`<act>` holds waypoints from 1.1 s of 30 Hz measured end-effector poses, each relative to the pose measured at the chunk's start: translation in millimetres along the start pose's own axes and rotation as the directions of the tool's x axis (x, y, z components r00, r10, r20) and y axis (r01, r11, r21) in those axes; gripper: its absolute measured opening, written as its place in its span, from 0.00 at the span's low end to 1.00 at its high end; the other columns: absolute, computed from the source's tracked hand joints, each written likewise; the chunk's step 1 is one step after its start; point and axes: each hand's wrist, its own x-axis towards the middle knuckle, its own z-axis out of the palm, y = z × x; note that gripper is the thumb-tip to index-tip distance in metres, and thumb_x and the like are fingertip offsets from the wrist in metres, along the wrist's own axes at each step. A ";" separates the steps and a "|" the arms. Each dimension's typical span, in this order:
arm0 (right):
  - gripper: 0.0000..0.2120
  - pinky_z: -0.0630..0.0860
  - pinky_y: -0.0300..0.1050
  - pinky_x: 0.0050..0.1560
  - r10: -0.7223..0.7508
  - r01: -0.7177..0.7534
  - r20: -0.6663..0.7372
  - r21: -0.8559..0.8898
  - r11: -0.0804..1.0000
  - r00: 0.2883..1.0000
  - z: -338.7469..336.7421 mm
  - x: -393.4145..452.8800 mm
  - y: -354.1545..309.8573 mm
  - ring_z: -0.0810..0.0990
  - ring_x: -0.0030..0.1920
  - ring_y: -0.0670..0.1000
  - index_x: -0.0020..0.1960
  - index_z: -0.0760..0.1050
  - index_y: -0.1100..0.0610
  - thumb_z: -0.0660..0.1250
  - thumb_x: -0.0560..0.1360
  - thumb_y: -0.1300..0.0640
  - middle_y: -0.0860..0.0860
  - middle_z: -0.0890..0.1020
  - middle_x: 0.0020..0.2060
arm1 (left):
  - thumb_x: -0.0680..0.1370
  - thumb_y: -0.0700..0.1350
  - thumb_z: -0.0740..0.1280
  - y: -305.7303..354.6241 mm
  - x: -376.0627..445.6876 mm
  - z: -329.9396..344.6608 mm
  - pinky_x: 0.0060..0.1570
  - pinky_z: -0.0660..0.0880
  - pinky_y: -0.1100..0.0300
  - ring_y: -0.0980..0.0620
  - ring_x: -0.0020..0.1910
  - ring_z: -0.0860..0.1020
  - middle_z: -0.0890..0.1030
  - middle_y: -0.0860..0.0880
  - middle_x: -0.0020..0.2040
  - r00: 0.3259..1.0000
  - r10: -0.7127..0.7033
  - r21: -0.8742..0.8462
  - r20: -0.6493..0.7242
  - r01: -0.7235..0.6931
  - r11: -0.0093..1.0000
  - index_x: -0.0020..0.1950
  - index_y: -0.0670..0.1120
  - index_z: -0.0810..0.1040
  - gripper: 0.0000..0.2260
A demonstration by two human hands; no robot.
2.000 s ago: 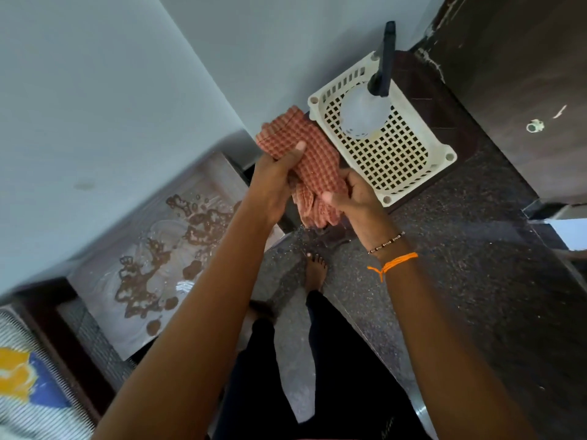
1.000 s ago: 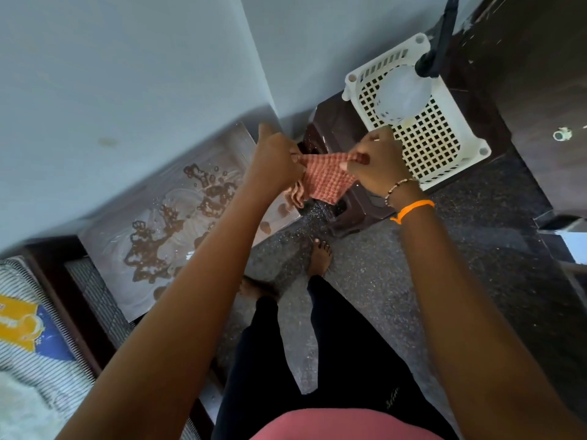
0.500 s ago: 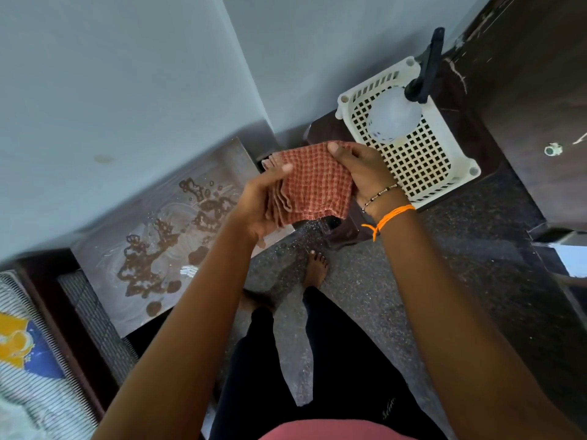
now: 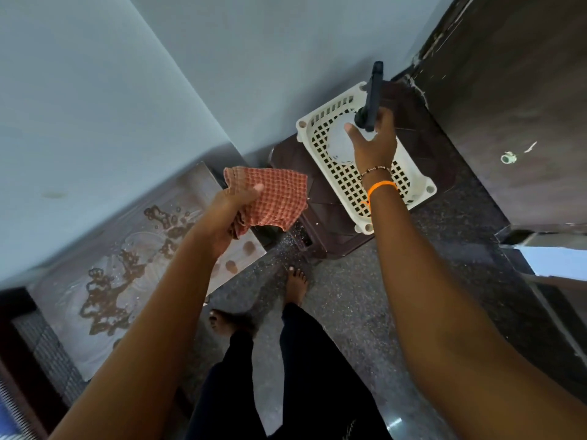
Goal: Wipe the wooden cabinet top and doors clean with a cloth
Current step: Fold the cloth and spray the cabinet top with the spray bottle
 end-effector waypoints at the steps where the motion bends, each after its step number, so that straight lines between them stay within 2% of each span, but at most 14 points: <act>1: 0.16 0.72 0.36 0.49 -0.014 0.014 -0.003 0.021 1.000 1.000 0.6 4.3 -0.5 0.77 0.47 0.50 0.52 0.73 0.63 0.72 0.67 0.61 0.53 0.79 0.45 | 0.77 0.44 0.64 1.0 1.0 1.4 0.49 0.75 0.58 0.49 0.49 0.81 0.82 0.48 0.49 0.998 0.040 0.061 -0.043 -0.038 0.997 0.56 0.44 0.76 0.09; 4: 0.13 0.72 0.33 0.44 -0.087 0.087 -0.023 0.026 0.996 0.996 -4.1 5.5 -7.0 0.75 0.41 0.47 0.47 0.69 0.59 0.71 0.68 0.63 0.50 0.76 0.41 | 0.78 0.44 0.64 7.1 2.1 8.6 0.47 0.76 0.58 0.51 0.46 0.80 0.81 0.50 0.44 0.952 0.249 0.309 -0.178 -0.186 0.933 0.47 0.47 0.79 0.05; 6: 0.13 0.72 0.34 0.44 -0.139 0.140 -0.022 0.068 0.988 0.990 -12.7 -7.0 -16.5 0.73 0.40 0.42 0.47 0.67 0.58 0.70 0.69 0.64 0.47 0.74 0.40 | 0.78 0.45 0.63 13.1 0.8 13.0 0.44 0.77 0.60 0.53 0.43 0.80 0.80 0.53 0.41 0.896 0.415 0.437 -0.157 -0.313 0.843 0.42 0.50 0.78 0.07; 8: 0.13 0.71 0.32 0.46 -0.221 0.224 -0.038 0.132 0.966 0.975 -26.8 -25.0 -30.4 0.72 0.40 0.37 0.48 0.64 0.60 0.69 0.72 0.64 0.45 0.72 0.40 | 0.79 0.45 0.62 21.0 -1.5 18.0 0.41 0.77 0.64 0.56 0.41 0.80 0.80 0.55 0.40 0.871 0.474 0.428 -0.128 -0.382 0.819 0.42 0.51 0.77 0.07; 12: 0.17 0.71 0.31 0.54 -0.222 0.229 -0.057 0.291 0.929 0.973 -43.9 -62.1 -59.6 0.75 0.51 0.33 0.57 0.64 0.59 0.68 0.73 0.62 0.43 0.74 0.51 | 0.81 0.44 0.57 37.6 -1.2 25.0 0.41 0.78 0.63 0.58 0.40 0.83 0.83 0.53 0.39 0.899 0.428 0.142 -0.097 -0.413 0.899 0.47 0.48 0.77 0.09; 14: 0.10 0.74 0.36 0.49 -0.124 0.112 0.005 0.393 0.912 0.992 -40.1 -78.0 -62.7 0.78 0.44 0.40 0.51 0.73 0.55 0.68 0.71 0.55 0.38 0.79 0.42 | 0.82 0.44 0.54 42.6 0.1 27.3 0.39 0.77 0.64 0.58 0.40 0.83 0.84 0.54 0.39 0.931 0.362 -0.009 -0.044 -0.363 0.932 0.51 0.46 0.75 0.10; 16: 0.05 0.72 0.44 0.38 -0.104 0.052 0.138 0.337 0.940 0.985 -34.8 -94.8 -52.9 0.74 0.32 0.45 0.37 0.73 0.50 0.66 0.69 0.50 0.41 0.76 0.27 | 0.82 0.46 0.53 43.9 2.0 25.8 0.43 0.79 0.62 0.55 0.47 0.82 0.82 0.52 0.49 0.961 0.276 -0.157 0.016 -0.270 0.950 0.57 0.46 0.73 0.11; 20: 0.02 0.71 0.54 0.37 -0.112 0.004 0.336 0.308 0.951 0.935 -24.6 -134.5 -34.4 0.71 0.33 0.54 0.39 0.71 0.48 0.64 0.69 0.53 0.51 0.72 0.30 | 0.82 0.48 0.52 39.9 2.7 14.9 0.47 0.79 0.56 0.51 0.53 0.81 0.80 0.47 0.57 0.977 0.199 -0.322 0.078 -0.164 0.933 0.67 0.44 0.67 0.16; 22: 0.09 0.71 0.47 0.33 -0.063 -0.105 0.372 0.415 0.904 0.926 -19.2 -144.7 -33.9 0.70 0.31 0.52 0.47 0.67 0.56 0.65 0.70 0.59 0.46 0.73 0.32 | 0.82 0.48 0.51 37.6 2.6 8.5 0.50 0.79 0.56 0.50 0.55 0.80 0.79 0.47 0.58 0.976 0.201 -0.343 0.086 -0.161 0.925 0.69 0.44 0.65 0.17; 24: 0.15 0.68 0.46 0.29 -0.072 -0.167 0.458 0.461 0.872 0.886 -13.4 -148.4 -35.1 0.68 0.28 0.52 0.50 0.64 0.64 0.66 0.71 0.57 0.47 0.73 0.30 | 0.82 0.48 0.51 38.3 1.6 4.7 0.49 0.79 0.57 0.50 0.55 0.80 0.79 0.47 0.57 0.973 0.215 -0.338 0.082 -0.176 0.925 0.68 0.44 0.66 0.17; 27: 0.28 0.66 0.49 0.30 -0.137 -0.056 0.528 0.334 0.941 0.838 -4.4 -153.4 -39.0 0.67 0.27 0.47 0.48 0.71 0.73 0.65 0.72 0.45 0.61 0.74 0.29 | 0.82 0.47 0.51 40.5 -0.2 1.4 0.48 0.79 0.58 0.51 0.52 0.81 0.80 0.48 0.55 0.970 0.230 -0.308 0.081 -0.195 0.931 0.64 0.45 0.69 0.14; 28: 0.31 0.66 0.48 0.31 -0.160 -0.006 0.532 0.296 0.955 0.831 -1.9 -153.7 -39.5 0.67 0.26 0.44 0.46 0.72 0.75 0.65 0.71 0.43 0.56 0.74 0.27 | 0.82 0.47 0.51 41.6 -1.0 0.9 0.49 0.78 0.59 0.52 0.52 0.81 0.80 0.48 0.55 0.967 0.236 -0.290 0.095 -0.200 0.936 0.63 0.45 0.70 0.14; 30: 0.28 0.66 0.45 0.31 -0.193 0.066 0.529 0.249 0.966 0.826 2.7 -150.7 -40.7 0.69 0.26 0.44 0.43 0.74 0.73 0.64 0.72 0.44 0.46 0.72 0.24 | 0.82 0.46 0.51 43.1 -3.1 -0.5 0.53 0.77 0.59 0.52 0.54 0.80 0.79 0.47 0.56 0.957 0.257 -0.228 0.134 -0.222 0.948 0.62 0.45 0.71 0.13; 33: 0.21 0.69 0.40 0.33 -0.218 0.083 0.537 0.265 0.961 0.815 4.8 -145.3 -47.4 0.74 0.29 0.44 0.47 0.77 0.68 0.65 0.74 0.47 0.46 0.77 0.28 | 0.82 0.44 0.51 45.6 -8.1 -0.6 0.53 0.76 0.61 0.54 0.53 0.80 0.79 0.48 0.55 0.944 0.279 -0.126 0.177 -0.259 0.958 0.60 0.45 0.71 0.13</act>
